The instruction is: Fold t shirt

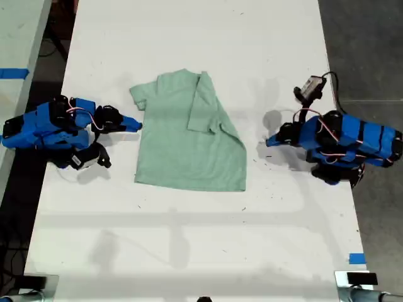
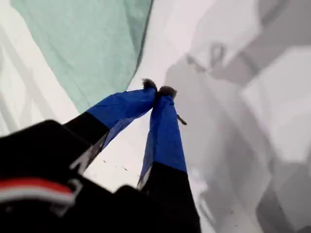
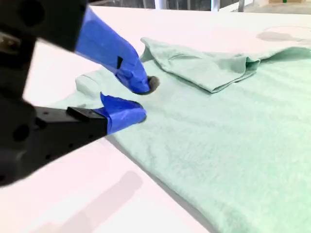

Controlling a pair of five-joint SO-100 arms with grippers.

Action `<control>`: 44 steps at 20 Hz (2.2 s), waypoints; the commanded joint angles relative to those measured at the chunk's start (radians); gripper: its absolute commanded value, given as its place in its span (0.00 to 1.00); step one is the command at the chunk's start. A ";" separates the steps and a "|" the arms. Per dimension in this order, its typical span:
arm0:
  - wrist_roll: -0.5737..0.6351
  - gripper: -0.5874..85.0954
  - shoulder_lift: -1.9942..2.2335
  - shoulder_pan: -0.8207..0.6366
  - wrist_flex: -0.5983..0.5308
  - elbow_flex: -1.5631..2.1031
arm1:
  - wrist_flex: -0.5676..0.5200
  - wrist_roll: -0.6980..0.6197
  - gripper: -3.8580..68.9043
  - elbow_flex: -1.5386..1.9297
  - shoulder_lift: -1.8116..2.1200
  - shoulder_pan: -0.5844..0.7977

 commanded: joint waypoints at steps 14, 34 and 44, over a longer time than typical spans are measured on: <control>-0.009 0.07 0.006 -0.012 0.002 0.008 | -0.035 0.144 0.07 0.202 0.127 -0.186; -0.009 0.07 0.006 -0.012 0.002 0.008 | -0.057 0.071 0.06 0.201 0.127 -0.172; -0.009 0.07 0.006 -0.012 0.002 0.008 | -0.005 0.114 0.02 0.183 0.127 -0.183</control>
